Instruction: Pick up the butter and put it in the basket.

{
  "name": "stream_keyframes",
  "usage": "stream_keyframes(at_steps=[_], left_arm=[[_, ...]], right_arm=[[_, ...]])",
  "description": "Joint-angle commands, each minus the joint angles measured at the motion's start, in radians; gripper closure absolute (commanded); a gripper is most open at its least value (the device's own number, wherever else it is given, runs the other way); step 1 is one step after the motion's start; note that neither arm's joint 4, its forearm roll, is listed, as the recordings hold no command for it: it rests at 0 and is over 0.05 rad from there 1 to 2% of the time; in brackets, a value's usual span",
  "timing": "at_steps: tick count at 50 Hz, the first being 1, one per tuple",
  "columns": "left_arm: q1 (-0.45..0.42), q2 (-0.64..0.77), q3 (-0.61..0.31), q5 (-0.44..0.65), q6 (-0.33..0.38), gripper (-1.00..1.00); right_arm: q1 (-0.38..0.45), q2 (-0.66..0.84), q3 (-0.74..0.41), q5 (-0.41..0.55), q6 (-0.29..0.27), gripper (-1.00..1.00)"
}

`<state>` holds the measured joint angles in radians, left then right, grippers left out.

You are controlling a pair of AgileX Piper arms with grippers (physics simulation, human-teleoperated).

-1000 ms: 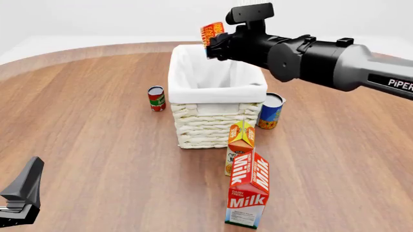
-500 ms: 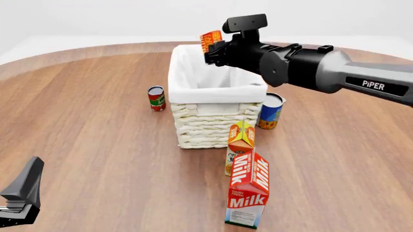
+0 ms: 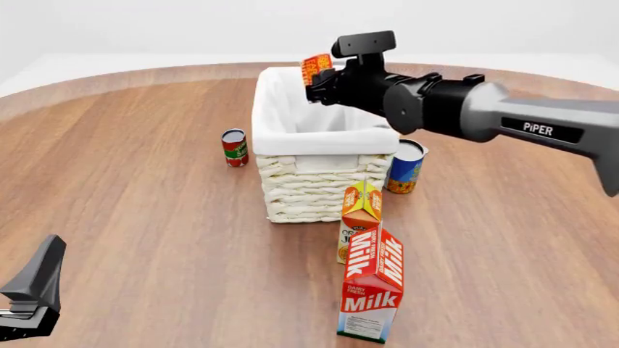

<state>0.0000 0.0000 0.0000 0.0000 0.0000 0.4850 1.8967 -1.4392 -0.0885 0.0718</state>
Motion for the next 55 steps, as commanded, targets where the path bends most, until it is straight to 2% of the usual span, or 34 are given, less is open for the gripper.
stream_keyframes(at_steps=[1,53,54,55], left_arm=[[0.0,0.0,0.0,0.0,0.0,-1.0],[0.0,0.0,0.0,0.0,0.0,-1.0],[0.0,0.0,0.0,0.0,0.0,-1.0],[0.0,0.0,0.0,0.0,0.0,-1.0]], right_arm=[[-0.002,0.004,-0.023,-0.009,0.019,1.0],[-0.013,0.034,-0.038,-0.018,0.022,1.0],[-0.016,0.034,-0.04,-0.016,0.021,-1.0],[-0.019,0.034,-0.042,-0.013,0.024,-1.0]])
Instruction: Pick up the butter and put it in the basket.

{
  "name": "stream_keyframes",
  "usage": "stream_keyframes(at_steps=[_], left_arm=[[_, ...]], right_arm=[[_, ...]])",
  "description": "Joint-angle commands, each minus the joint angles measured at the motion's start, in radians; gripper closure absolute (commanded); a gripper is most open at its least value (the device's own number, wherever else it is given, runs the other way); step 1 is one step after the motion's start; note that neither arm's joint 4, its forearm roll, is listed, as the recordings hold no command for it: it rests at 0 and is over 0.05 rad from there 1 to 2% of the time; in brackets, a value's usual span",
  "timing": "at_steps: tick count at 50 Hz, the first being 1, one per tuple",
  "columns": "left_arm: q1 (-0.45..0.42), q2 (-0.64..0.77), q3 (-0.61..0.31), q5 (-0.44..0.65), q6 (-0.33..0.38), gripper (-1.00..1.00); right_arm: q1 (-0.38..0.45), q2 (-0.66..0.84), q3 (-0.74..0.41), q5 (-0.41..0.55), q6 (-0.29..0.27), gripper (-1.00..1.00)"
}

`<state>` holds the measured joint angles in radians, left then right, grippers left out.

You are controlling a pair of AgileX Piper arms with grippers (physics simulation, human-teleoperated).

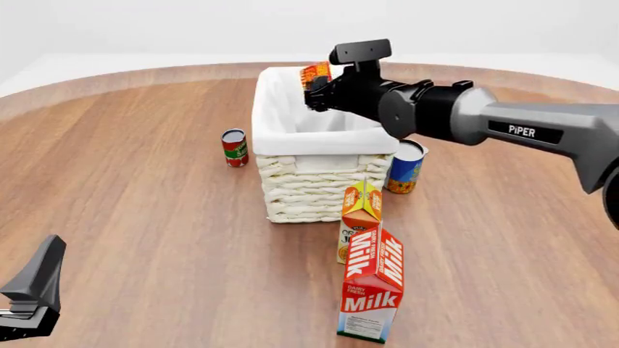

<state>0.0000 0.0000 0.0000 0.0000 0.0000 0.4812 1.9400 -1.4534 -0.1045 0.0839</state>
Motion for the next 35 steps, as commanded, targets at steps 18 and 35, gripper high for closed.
stream_keyframes(at_steps=[18,35], left_arm=[[0.0,0.0,0.0,0.0,0.0,-1.0],[0.0,0.0,0.0,0.0,0.0,-1.0]], right_arm=[[-0.014,-0.026,-0.008,-0.004,0.007,-1.0],[-0.016,-0.041,0.009,-0.011,0.004,-1.0]])
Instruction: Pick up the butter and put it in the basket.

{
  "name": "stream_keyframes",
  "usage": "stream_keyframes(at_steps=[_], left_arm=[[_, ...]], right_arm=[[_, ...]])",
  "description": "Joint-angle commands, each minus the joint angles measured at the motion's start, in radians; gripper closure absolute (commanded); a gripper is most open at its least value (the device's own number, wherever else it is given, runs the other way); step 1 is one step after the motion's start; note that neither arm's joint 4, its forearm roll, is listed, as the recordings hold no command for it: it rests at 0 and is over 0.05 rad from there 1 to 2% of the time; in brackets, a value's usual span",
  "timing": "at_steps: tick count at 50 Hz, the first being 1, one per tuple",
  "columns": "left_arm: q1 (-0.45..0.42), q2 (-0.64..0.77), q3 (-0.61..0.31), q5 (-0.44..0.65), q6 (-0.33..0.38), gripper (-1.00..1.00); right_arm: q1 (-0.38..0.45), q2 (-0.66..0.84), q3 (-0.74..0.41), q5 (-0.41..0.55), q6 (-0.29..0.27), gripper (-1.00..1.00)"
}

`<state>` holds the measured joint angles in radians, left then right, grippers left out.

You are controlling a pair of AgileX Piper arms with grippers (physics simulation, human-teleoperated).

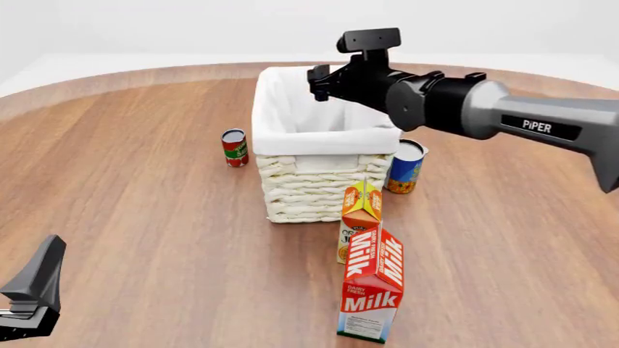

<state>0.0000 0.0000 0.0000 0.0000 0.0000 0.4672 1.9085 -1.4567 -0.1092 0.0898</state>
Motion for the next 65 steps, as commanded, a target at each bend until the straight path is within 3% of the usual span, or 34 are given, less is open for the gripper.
stream_keyframes(at_steps=[1,33,49,52,54,57,58,59,61,63,64,65], left_arm=[[0.0,0.0,0.0,0.0,0.0,-1.0],[0.0,0.0,0.0,0.0,0.0,-1.0],[0.0,0.0,0.0,0.0,0.0,-1.0],[0.0,0.0,0.0,0.0,0.0,-1.0],[0.0,0.0,0.0,0.0,0.0,-1.0],[0.0,0.0,0.0,0.0,0.0,-1.0],[0.0,0.0,0.0,0.0,0.0,-1.0],[0.0,0.0,0.0,0.0,0.0,-1.0],[0.0,0.0,0.0,0.0,0.0,-1.0],[0.0,0.0,0.0,0.0,0.0,-1.0],[0.0,0.0,0.0,0.0,0.0,-1.0],[0.0,0.0,0.0,0.0,0.0,-1.0]], right_arm=[[-0.003,-0.01,0.012,-0.006,-0.002,-1.0],[0.018,-0.07,0.043,-0.022,0.0,-1.0],[0.022,-0.116,0.125,-0.099,-0.011,-1.0],[0.013,-0.198,0.206,-0.185,-0.063,-1.0],[0.018,-0.289,0.285,-0.242,-0.063,-1.0],[0.026,-0.445,0.436,-0.345,-0.119,-1.0],[0.037,-0.541,0.529,-0.419,-0.17,-1.0],[0.028,-0.648,0.606,-0.439,-0.143,-1.0],[-0.003,-0.826,0.745,-0.504,-0.17,-1.0],[-0.009,-0.898,0.802,-0.52,-0.189,-1.0],[-0.019,-0.949,0.836,-0.519,-0.177,-1.0],[-0.068,-1.116,0.943,-0.509,-0.14,-1.0]])
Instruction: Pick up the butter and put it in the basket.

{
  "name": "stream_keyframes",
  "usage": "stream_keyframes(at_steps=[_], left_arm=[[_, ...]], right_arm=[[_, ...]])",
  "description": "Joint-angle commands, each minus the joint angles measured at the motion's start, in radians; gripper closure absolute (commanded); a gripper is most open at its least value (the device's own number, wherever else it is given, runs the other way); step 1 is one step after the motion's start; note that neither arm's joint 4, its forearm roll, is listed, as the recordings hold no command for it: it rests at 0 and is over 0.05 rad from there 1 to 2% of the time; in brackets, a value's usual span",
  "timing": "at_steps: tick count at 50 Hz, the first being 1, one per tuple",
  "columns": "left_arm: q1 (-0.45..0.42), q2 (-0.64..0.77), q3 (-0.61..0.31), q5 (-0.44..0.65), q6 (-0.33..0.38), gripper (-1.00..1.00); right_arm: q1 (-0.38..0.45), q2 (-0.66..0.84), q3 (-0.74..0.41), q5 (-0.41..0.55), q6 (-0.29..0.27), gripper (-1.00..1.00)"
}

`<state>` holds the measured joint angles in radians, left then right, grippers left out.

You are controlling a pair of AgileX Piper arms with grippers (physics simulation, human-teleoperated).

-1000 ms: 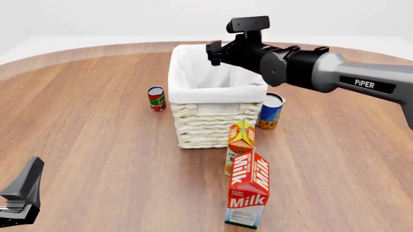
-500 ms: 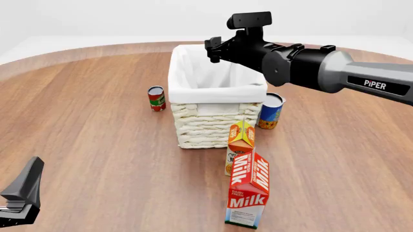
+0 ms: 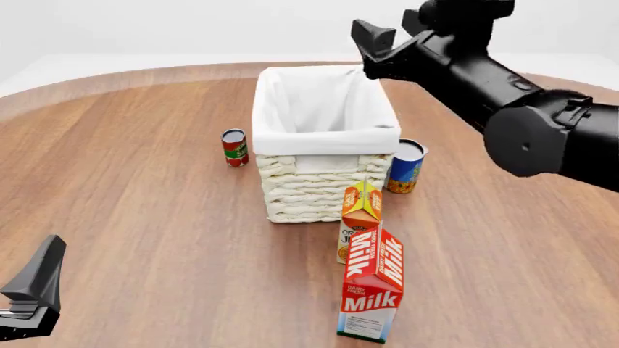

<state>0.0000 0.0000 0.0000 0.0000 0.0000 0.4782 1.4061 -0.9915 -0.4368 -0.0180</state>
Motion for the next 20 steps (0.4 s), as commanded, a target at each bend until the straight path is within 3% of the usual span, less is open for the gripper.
stream_keyframes(at_steps=[1,5,7,10,13,15,20], left_arm=[[0.0,0.0,0.0,0.0,0.0,-1.0],[0.0,0.0,0.0,0.0,0.0,-1.0],[0.0,0.0,0.0,0.0,0.0,-1.0],[0.0,0.0,0.0,0.0,0.0,-1.0],[0.0,0.0,0.0,0.0,0.0,-1.0],[0.0,0.0,0.0,0.0,0.0,-1.0],[0.0,0.0,0.0,0.0,0.0,-1.0]], right_arm=[[-0.092,-0.719,0.545,-0.156,-0.011,-1.0],[-0.176,-1.033,0.731,-0.027,0.016,-1.0],[-0.23,-1.191,0.814,0.086,0.06,-1.0],[-0.268,-1.395,0.924,0.261,0.068,-1.0],[-0.315,-1.406,0.991,0.263,0.119,-1.0],[-0.34,-1.406,0.991,0.287,0.124,-1.0],[-0.388,-1.406,0.991,0.362,0.195,-1.0]])
